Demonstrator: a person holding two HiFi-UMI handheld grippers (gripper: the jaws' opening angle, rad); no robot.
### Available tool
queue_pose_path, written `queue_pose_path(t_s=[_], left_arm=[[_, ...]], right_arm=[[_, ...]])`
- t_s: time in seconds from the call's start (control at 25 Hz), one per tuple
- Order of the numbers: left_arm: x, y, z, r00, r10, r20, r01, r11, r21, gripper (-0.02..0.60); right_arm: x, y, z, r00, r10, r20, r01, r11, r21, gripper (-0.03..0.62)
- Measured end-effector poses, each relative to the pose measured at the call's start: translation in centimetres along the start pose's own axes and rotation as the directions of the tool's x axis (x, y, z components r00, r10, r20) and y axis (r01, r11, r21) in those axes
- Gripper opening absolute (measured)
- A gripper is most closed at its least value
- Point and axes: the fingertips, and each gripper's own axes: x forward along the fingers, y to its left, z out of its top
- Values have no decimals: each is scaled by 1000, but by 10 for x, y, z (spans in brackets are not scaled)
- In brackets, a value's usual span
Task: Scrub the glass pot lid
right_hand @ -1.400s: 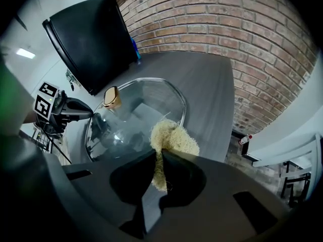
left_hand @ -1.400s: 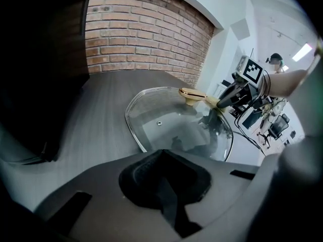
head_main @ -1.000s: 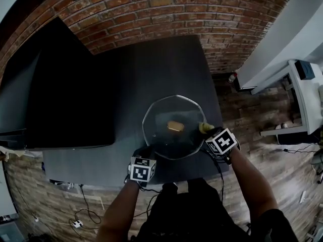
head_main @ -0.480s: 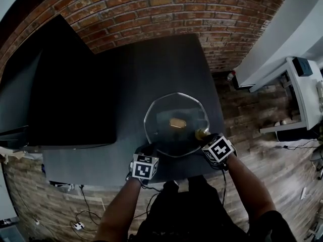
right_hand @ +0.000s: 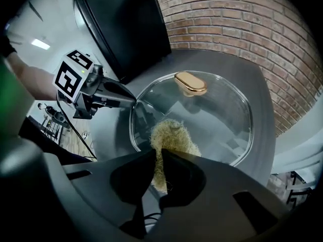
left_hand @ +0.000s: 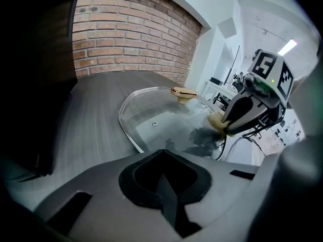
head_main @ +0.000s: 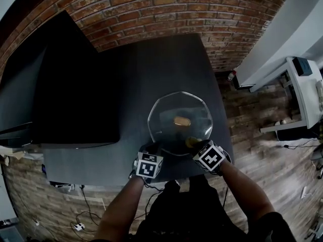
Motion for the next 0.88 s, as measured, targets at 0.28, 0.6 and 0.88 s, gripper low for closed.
queue_pose_path(t_s=[0.28, 0.6, 0.88], left_arm=[[0, -1, 0, 1000, -15, 8, 14, 1000, 17, 32], [1, 0, 2, 999, -24, 24, 23, 999, 42, 32], [2, -2, 0, 999, -41, 20, 40, 998, 41, 32]], right_arm=[[17, 35, 16, 999, 50, -7, -50, 998, -33, 43], [31, 59, 36, 997, 74, -15, -74, 995, -64, 43], [45, 73, 59, 992, 115, 44, -115, 993, 1, 43]])
